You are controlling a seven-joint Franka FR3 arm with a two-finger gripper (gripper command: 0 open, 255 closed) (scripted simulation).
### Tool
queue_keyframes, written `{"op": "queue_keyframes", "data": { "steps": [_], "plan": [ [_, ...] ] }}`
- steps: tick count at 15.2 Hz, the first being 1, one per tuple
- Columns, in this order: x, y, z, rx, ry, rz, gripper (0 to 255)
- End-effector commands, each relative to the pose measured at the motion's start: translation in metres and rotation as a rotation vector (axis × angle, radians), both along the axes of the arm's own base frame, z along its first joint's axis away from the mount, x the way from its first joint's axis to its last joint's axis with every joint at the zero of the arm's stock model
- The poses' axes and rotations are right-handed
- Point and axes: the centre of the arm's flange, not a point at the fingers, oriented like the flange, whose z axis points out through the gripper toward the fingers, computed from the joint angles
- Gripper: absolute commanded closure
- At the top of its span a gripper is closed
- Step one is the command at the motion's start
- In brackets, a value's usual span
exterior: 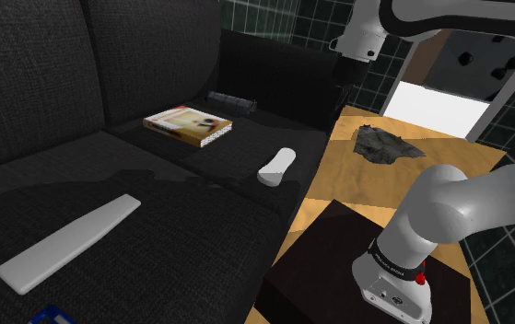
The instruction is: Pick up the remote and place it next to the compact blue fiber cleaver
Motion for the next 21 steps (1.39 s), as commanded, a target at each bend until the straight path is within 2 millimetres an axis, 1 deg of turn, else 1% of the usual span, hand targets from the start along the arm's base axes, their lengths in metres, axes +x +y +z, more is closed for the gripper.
{"op": "queue_keyframes", "data": {
  "steps": [1, 4, 7, 10, 13, 14, 20, 21],
  "plan": [
    [0.000, 0.000, 0.000, 0.000, 0.000, 0.000, 0],
    [0.011, 0.021, -0.030, 0.008, 0.003, -0.332, 0],
    [0.028, 0.038, -0.061, 0.017, 0.007, -0.664, 0],
    [0.050, 0.048, -0.091, 0.025, 0.010, -0.997, 0],
    [0.073, 0.052, -0.121, 0.034, 0.014, -1.329, 0],
    [0.076, 0.051, -0.124, 0.034, 0.014, -1.359, 0],
    [0.078, 0.053, -0.155, 0.034, 0.014, -1.359, 0],
    [0.078, 0.053, -0.164, 0.034, 0.014, -1.359, 0]
  ]
}}
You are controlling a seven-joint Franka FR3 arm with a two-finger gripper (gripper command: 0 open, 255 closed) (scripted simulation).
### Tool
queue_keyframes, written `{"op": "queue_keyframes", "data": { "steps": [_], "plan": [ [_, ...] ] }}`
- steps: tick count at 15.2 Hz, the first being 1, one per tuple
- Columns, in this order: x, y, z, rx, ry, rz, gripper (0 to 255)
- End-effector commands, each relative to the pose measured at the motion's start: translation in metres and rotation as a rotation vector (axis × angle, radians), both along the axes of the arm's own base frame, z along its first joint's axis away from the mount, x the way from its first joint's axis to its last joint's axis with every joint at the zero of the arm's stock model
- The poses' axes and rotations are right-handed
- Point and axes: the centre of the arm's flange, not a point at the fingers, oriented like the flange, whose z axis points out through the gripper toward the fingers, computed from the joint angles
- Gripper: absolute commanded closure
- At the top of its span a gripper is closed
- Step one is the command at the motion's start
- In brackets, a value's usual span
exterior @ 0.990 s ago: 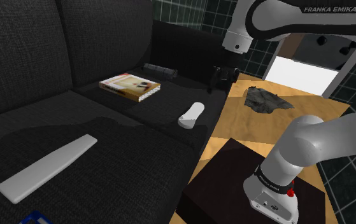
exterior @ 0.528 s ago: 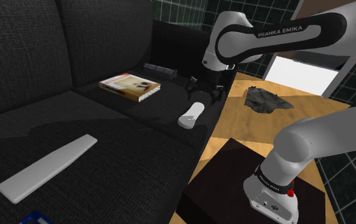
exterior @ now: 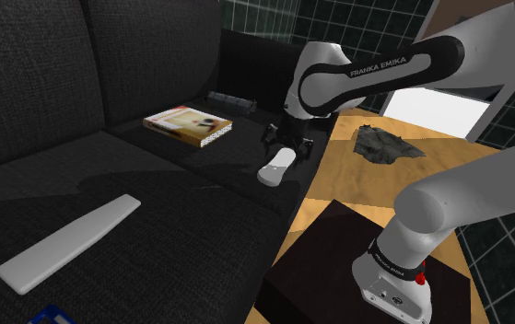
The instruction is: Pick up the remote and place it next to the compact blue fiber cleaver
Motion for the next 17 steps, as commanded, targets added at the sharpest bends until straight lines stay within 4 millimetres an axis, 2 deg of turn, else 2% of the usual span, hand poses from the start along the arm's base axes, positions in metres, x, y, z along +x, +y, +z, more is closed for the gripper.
{"op": "queue_keyframes", "data": {
  "steps": [1, 8, 9, 17],
  "plan": [
    [-0.0002, 0.0004, -0.0059, 0.000, -0.001, -0.001, 0],
    [-0.0002, 0.0004, -0.0059, 0.000, -0.001, -0.001, 0],
    [-0.0002, 0.0004, -0.0059, 0.000, -0.001, -0.001, 255],
    [-0.0002, 0.0005, -0.0060, 0.000, -0.001, -0.001, 255]
  ]
}}
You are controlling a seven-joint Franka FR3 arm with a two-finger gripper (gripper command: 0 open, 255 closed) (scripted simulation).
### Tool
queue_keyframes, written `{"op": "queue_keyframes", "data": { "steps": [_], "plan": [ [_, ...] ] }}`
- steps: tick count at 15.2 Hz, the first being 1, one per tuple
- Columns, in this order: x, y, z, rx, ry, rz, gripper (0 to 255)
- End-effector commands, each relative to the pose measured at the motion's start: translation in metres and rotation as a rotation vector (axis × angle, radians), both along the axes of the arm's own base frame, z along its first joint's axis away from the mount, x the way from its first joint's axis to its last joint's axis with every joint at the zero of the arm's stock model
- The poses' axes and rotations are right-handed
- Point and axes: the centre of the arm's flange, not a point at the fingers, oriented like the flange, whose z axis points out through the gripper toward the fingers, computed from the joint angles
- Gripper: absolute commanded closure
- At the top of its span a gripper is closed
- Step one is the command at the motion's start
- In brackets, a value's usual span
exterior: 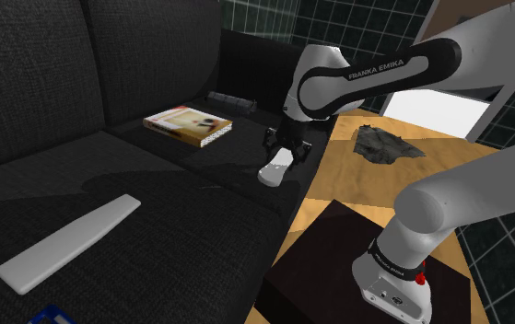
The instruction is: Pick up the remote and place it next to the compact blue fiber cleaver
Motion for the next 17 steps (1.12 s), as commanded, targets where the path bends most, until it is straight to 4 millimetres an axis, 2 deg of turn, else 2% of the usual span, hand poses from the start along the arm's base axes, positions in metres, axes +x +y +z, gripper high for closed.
{"op": "queue_keyframes", "data": {
  "steps": [1, 17],
  "plan": [
    [0.000, 0.000, 0.000, 0.000, 0.000, 0.000, 255],
    [0.000, 0.000, 0.084, 0.000, 0.000, 0.000, 255]
  ]
}}
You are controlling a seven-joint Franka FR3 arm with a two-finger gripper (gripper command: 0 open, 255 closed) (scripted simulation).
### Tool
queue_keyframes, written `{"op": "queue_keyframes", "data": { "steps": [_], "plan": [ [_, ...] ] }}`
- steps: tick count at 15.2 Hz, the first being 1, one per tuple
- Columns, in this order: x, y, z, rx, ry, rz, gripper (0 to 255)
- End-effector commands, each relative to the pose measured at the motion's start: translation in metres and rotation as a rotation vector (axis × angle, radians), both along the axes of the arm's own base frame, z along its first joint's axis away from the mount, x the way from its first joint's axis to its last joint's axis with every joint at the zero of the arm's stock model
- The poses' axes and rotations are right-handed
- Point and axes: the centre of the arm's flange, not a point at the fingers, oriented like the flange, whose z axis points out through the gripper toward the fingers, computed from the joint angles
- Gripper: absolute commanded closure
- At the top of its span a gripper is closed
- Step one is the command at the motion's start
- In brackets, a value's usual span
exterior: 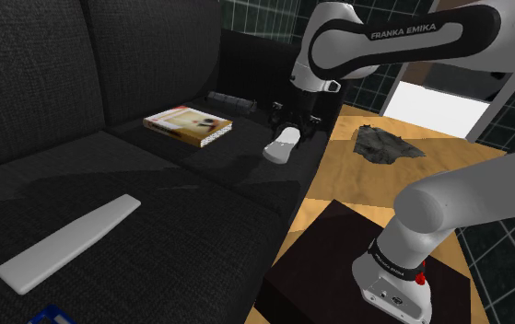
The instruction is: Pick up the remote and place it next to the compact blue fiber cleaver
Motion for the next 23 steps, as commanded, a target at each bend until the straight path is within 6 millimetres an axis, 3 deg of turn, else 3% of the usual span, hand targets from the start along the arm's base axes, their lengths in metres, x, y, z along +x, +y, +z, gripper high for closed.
{"op": "queue_keyframes", "data": {
  "steps": [1, 23],
  "plan": [
    [0.000, 0.000, 0.011, 0.000, 0.000, 0.000, 255],
    [0.000, 0.000, 0.127, 0.000, 0.000, 0.000, 255]
  ]
}}
